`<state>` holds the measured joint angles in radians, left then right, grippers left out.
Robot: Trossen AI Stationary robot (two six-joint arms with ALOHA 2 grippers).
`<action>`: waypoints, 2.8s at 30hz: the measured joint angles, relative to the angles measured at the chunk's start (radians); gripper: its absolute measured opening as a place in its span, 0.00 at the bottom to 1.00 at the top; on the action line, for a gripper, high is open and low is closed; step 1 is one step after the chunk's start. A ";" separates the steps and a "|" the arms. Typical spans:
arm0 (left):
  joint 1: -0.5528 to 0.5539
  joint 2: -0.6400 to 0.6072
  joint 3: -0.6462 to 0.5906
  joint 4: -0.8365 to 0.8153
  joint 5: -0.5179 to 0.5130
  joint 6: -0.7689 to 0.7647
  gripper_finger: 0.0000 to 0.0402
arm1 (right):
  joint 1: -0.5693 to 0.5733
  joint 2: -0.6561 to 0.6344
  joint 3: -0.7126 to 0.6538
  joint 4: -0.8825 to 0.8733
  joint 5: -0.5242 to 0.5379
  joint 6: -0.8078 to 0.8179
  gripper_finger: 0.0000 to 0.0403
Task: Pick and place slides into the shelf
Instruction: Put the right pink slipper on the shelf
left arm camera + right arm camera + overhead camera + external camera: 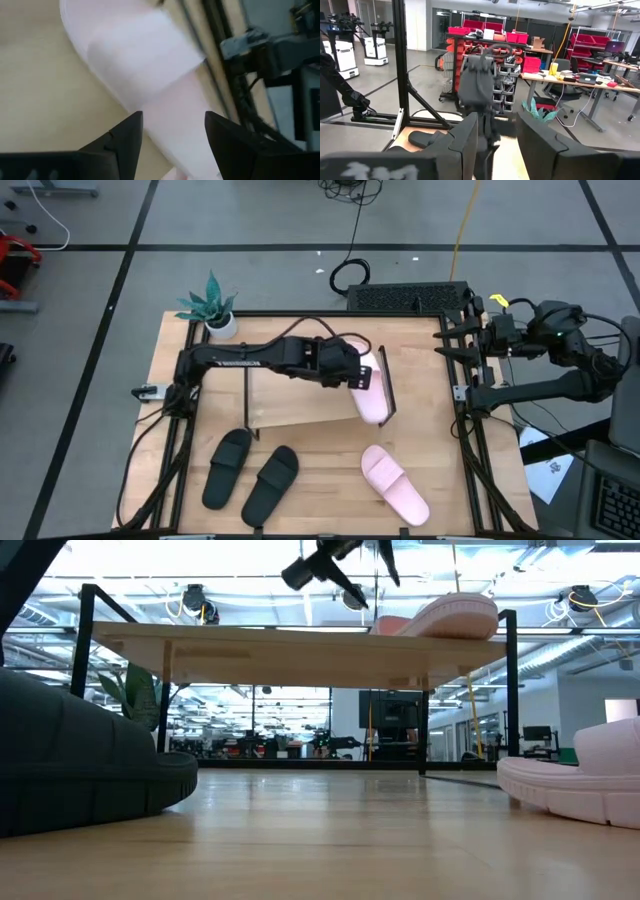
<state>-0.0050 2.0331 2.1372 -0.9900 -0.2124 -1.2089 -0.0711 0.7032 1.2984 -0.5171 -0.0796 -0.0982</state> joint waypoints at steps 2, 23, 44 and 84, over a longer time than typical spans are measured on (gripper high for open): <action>0.007 -0.019 0.000 -0.002 -0.027 0.051 0.53 | 0.000 0.004 0.000 0.001 0.000 -0.001 0.31; 0.331 0.008 0.000 -0.070 0.497 0.600 0.53 | 0.000 0.020 0.000 0.027 -0.003 0.006 0.31; 0.376 0.075 0.000 -0.086 0.420 0.590 0.53 | 0.001 0.021 0.000 0.027 -0.002 0.008 0.31; 0.408 0.168 -0.001 0.066 0.604 0.533 0.48 | 0.001 0.021 0.000 0.026 -0.002 0.000 0.31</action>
<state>0.4034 2.2016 2.1361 -0.9236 0.3915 -0.6758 -0.0704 0.7238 1.2984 -0.4908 -0.0811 -0.0982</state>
